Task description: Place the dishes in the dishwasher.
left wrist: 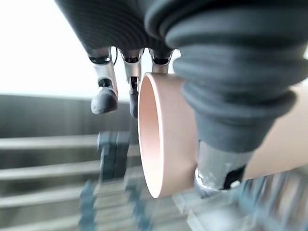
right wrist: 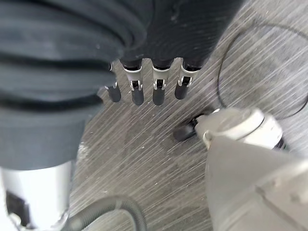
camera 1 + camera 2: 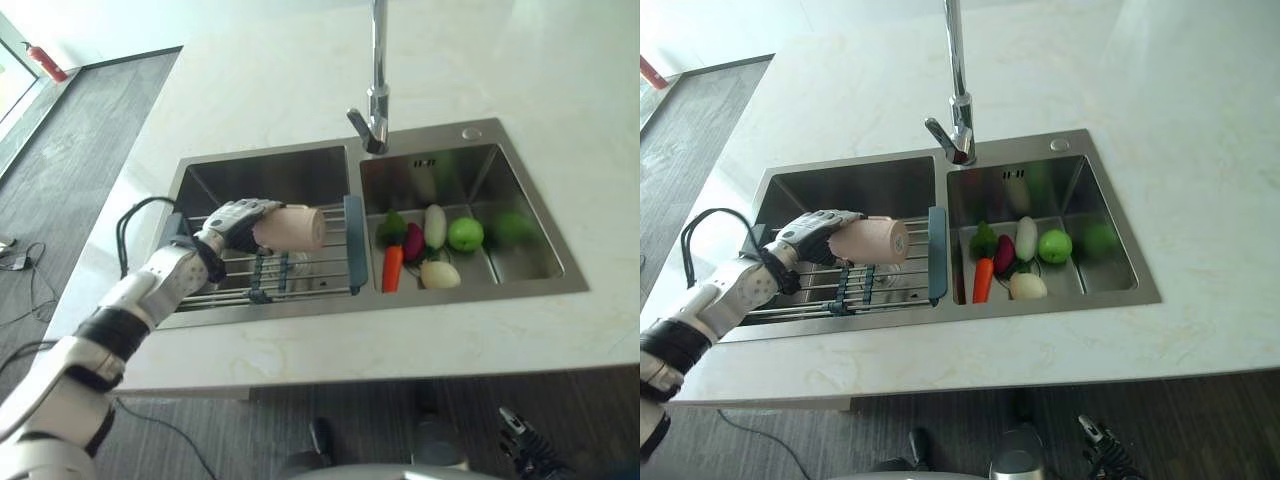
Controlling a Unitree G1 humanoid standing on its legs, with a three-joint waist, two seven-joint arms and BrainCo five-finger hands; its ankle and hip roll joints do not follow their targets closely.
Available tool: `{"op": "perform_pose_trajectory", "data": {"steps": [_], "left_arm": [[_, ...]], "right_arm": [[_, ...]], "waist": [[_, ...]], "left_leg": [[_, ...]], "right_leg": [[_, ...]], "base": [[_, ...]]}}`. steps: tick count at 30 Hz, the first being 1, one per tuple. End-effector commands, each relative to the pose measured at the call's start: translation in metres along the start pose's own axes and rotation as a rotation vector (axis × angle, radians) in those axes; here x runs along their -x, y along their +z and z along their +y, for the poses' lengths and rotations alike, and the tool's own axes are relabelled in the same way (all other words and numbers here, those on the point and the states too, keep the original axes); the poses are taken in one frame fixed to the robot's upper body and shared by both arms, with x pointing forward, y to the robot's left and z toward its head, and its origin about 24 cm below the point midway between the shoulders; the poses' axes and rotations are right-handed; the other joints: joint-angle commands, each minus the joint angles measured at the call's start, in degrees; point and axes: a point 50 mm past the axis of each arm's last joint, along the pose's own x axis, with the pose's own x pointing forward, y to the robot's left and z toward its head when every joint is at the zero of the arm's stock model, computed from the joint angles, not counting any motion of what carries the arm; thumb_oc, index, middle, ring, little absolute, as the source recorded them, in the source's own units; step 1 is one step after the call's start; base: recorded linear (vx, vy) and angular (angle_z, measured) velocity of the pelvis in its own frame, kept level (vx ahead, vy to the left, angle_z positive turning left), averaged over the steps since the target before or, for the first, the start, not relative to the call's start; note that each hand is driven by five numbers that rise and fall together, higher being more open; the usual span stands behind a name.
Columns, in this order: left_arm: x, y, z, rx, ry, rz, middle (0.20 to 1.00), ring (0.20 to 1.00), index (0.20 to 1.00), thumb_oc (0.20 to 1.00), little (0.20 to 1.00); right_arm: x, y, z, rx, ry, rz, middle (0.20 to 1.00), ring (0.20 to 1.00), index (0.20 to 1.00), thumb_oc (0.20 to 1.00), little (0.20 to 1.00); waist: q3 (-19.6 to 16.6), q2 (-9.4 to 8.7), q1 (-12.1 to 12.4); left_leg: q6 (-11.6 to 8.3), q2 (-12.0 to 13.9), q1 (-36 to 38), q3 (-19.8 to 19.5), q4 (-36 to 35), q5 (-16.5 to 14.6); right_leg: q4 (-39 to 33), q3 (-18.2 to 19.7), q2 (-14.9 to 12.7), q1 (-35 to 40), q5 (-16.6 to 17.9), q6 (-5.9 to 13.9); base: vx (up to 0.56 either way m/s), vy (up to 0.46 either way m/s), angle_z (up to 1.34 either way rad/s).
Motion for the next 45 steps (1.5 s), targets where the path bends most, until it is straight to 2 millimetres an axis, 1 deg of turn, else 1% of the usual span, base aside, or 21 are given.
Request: {"op": "perform_pose_trajectory", "data": {"steps": [1, 5, 9, 10, 14, 16, 21, 25, 28, 29, 31, 32, 34, 35, 37, 38, 40, 41, 42, 43, 45], "left_arm": [[-0.006, 0.000, 0.048, -0.074, 0.329, -0.047, 0.200, 0.200, 0.200, 0.200, 0.200], [0.005, 0.005, 0.042, -0.055, 0.468, -0.055, 0.200, 0.200, 0.200, 0.200, 0.200], [0.022, 0.004, 0.044, 0.009, 0.694, 0.004, 0.200, 0.200, 0.200, 0.200, 0.200], [0.030, 0.005, 0.041, 0.043, 0.753, 0.019, 0.200, 0.200, 0.200, 0.200, 0.200], [0.056, 0.005, 0.037, 0.221, 0.949, 0.082, 0.200, 0.200, 0.200, 0.200, 0.200], [0.067, 0.007, 0.038, 0.237, 1.032, 0.087, 0.200, 0.200, 0.200, 0.200, 0.200], [0.093, 0.003, 0.048, 0.229, 1.177, 0.125, 0.200, 0.200, 0.200, 0.200, 0.200], [0.111, -0.005, 0.054, 0.277, 1.277, 0.168, 0.200, 0.200, 0.200, 0.200, 0.200], [0.116, -0.006, 0.045, 0.351, 1.291, 0.194, 0.200, 0.200, 0.200, 0.200, 0.200], [0.114, -0.005, 0.043, 0.378, 1.294, 0.187, 0.200, 0.200, 0.200, 0.200, 0.200], [0.107, -0.002, 0.041, 0.420, 1.299, 0.174, 0.200, 0.200, 0.200, 0.200, 0.200], [0.100, 0.001, 0.038, 0.462, 1.295, 0.155, 0.200, 0.200, 0.200, 0.200, 0.200], [0.098, 0.003, 0.034, 0.473, 1.287, 0.162, 0.200, 0.200, 0.200, 0.200, 0.200], [0.098, 0.004, 0.034, 0.477, 1.285, 0.161, 0.200, 0.200, 0.200, 0.200, 0.200], [0.101, 0.005, 0.031, 0.493, 1.275, 0.151, 0.200, 0.200, 0.200, 0.200, 0.200], [0.101, 0.005, 0.031, 0.494, 1.273, 0.151, 0.200, 0.200, 0.200, 0.200, 0.200], [0.100, 0.008, 0.028, 0.521, 1.247, 0.128, 0.200, 0.200, 0.200, 0.200, 0.200], [0.099, 0.010, 0.026, 0.529, 1.237, 0.116, 0.200, 0.200, 0.200, 0.200, 0.200], [0.098, 0.014, 0.024, 0.535, 1.220, 0.097, 0.200, 0.200, 0.200, 0.200, 0.200], [0.098, 0.016, 0.023, 0.536, 1.205, 0.083, 0.200, 0.200, 0.200, 0.200, 0.200], [0.098, 0.017, 0.023, 0.544, 1.184, 0.075, 0.200, 0.200, 0.200, 0.200, 0.200]], "right_arm": [[0.003, 0.001, -0.007, -0.026, -0.043, -0.042, 1.000, 1.000, 1.000, 1.000, 1.000], [0.006, -0.011, -0.009, -0.050, -0.069, -0.016, 1.000, 1.000, 1.000, 1.000, 1.000], [0.011, -0.030, -0.010, -0.073, -0.102, 0.031, 1.000, 1.000, 1.000, 1.000, 1.000], [0.013, -0.038, -0.012, -0.082, -0.117, 0.050, 1.000, 1.000, 1.000, 1.000, 1.000], [0.018, -0.054, -0.013, -0.112, -0.151, 0.097, 1.000, 1.000, 1.000, 1.000, 1.000], [0.019, -0.058, -0.010, -0.117, -0.148, 0.115, 1.000, 1.000, 1.000, 1.000, 1.000], [0.014, -0.055, 0.002, -0.078, -0.081, 0.118, 1.000, 1.000, 1.000, 1.000, 1.000], [0.008, -0.048, 0.012, 0.020, 0.000, 0.133, 1.000, 1.000, 1.000, 1.000, 1.000], [0.005, -0.044, 0.018, 0.080, 0.035, 0.147, 1.000, 1.000, 1.000, 1.000, 1.000], [0.004, -0.041, 0.019, 0.077, 0.033, 0.136, 1.000, 1.000, 1.000, 1.000, 1.000], [0.001, -0.033, 0.020, 0.081, 0.021, 0.107, 1.000, 1.000, 1.000, 1.000, 1.000], [-0.001, -0.025, 0.018, 0.051, -0.012, 0.089, 1.000, 1.000, 1.000, 1.000, 1.000], [0.000, -0.023, 0.010, 0.002, -0.035, 0.100, 1.000, 1.000, 1.000, 1.000, 1.000], [0.000, -0.023, 0.007, -0.010, -0.035, 0.102, 1.000, 1.000, 1.000, 1.000, 1.000], [0.002, -0.024, 0.006, -0.028, -0.002, 0.086, 1.000, 1.000, 1.000, 1.000, 1.000], [0.002, -0.025, 0.006, -0.030, 0.003, 0.086, 1.000, 1.000, 1.000, 1.000, 1.000], [0.004, -0.029, 0.006, -0.057, 0.033, 0.086, 1.000, 1.000, 1.000, 1.000, 1.000], [0.005, -0.030, 0.006, -0.060, 0.045, 0.086, 1.000, 1.000, 1.000, 1.000, 1.000], [0.006, -0.029, 0.005, -0.057, 0.051, 0.077, 1.000, 1.000, 1.000, 1.000, 1.000], [0.006, -0.029, 0.005, -0.053, 0.049, 0.073, 1.000, 1.000, 1.000, 1.000, 1.000], [0.006, -0.029, 0.005, -0.049, 0.046, 0.068, 1.000, 1.000, 1.000, 1.000, 1.000]], "waist": [[-0.5, 1.48, 1.4], [-2.0, 1.18, 2.2], [-3.7, 0.61, 3.4], [-4.0, 0.46, 3.9], [-4.7, 0.20, 5.8], [-4.9, -0.06, 6.9], [-5.0, -0.74, 9.8], [-5.3, -0.72, 12.4], [-4.8, -0.47, 14.9], [-4.2, -0.33, 15.4], [-2.7, -0.47, 15.9], [-1.7, -0.88, 15.3], [-1.3, -1.85, 14.0], [-1.3, -2.04, 13.5], [-1.9, -2.23, 12.6], [-2.0, -2.20, 12.5], [-2.9, -2.51, 12.0], [-3.3, -2.33, 11.8], [-3.6, -1.75, 11.5], [-3.9, -1.33, 11.4], [-4.3, -1.03, 11.3]], "left_leg": [[0.63, -0.1, 0.1, -1.4, 0.5, -5.9], [0.52, 0.4, 1.6, -1.4, 0.5, -6.4], [0.49, 0.6, 3.4, -1.7, 0.5, -7.2], [0.46, 0.6, 4.0, -1.9, 0.5, -7.4], [0.37, 0.9, 5.3, -3.3, 0.5, -7.8], [0.27, 1.1, 5.8, -3.9, 0.8, -7.8], [-0.45, 2.4, 5.6, -6.4, 3.6, -8.2], [-2.18, 4.1, 4.5, -8.9, 5.9, -7.6], [-5.07, 6.3, 1.3, -10.4, 6.7, -4.0], [-6.07, 7.0, -0.7, -10.1, 6.6, -2.2], [-6.64, 6.6, -4.6, -8.0, 7.6, -1.0], [-5.55, 5.1, -7.0, -4.2, 11.0, -1.8], [-2.45, 1.9, -6.8, -2.1, 17.8, -6.5], [-1.82, 1.6, -6.1, -1.3, 19.2, -7.4], [-1.21, 1.4, -3.6, 0.3, 20.8, -8.8], [-1.29, 1.5, -3.3, 0.4, 20.8, -8.8], [-2.36, 3.4, -1.7, 2.9, 23.0, -7.7], [-3.38, 4.4, -0.9, 2.5, 23.3, -8.5], [-3.65, 4.7, 0.6, 3.6, 20.4, -9.0], [-3.29, 4.2, 2.0, 4.9, 16.5, -10.0], [-2.85, 3.3, 3.6, 5.9, 12.7, -10.2]], "right_leg": [[2.7, -2.7, -3.2, 0.9, -5.9, 4.64], [2.6, -3.5, -3.2, 2.8, -6.8, 4.39], [2.4, -4.7, -3.6, 5.4, -7.9, 4.36], [2.5, -5.2, -3.7, 6.2, -8.3, 4.26], [3.0, -6.8, -3.5, 8.7, -9.9, 3.50], [3.3, -7.6, -3.2, 9.8, -10.8, 2.97], [4.4, -8.7, -1.9, 11.8, -12.9, 1.15], [4.2, -9.0, 0.6, 13.3, -14.4, -0.86], [2.8, -11.1, 2.9, 14.4, -14.8, -2.43], [2.0, -12.1, 3.4, 14.8, -14.8, -2.72], [0.8, -14.1, 3.5, 15.4, -14.8, -3.08], [1.0, -17.0, 2.7, 14.6, -14.3, -3.47], [2.8, -18.6, 1.1, 12.4, -13.6, -4.38], [3.2, -18.9, 0.9, 11.8, -13.3, -4.52], [3.6, -20.3, 0.5, 11.2, -12.8, -4.76], [3.5, -20.5, 0.6, 11.2, -12.8, -4.79], [2.9, -22.9, 0.3, 11.4, -12.1, -5.08], [2.2, -22.5, 0.7, 12.2, -12.8, -4.84], [2.1, -23.6, 0.8, 12.5, -12.7, -4.48], [2.2, -24.4, 0.5, 12.5, -12.2, -3.93], [2.1, -24.9, -0.1, 12.7, -11.6, -3.10]], "base": [[0.04, -0.023, 0.03], [0.04, -0.013, 0.09], [0.05, -0.021, 0.04], [0.05, -0.023, 0.06], [0.04, -0.027, 0.17], [0.03, -0.070, 0.27], [-0.01, -0.156, 0.37], [0.01, -0.215, 0.26], [-0.06, -0.189, 0.37], [-0.21, -0.088, 0.67], [-0.38, -0.055, 1.93], [-0.47, -0.034, 2.05], [-0.39, 0.000, 1.96], [-0.24, 0.041, 2.35], [-0.18, 0.073, 1.22], [-0.14, 0.084, 0.96], [-0.12, 0.123, 1.01], [-0.11, 0.203, 0.79], [-0.09, 0.244, 1.18], [-0.15, 0.283, 1.38], [-0.13, 0.266, 1.57]]}}
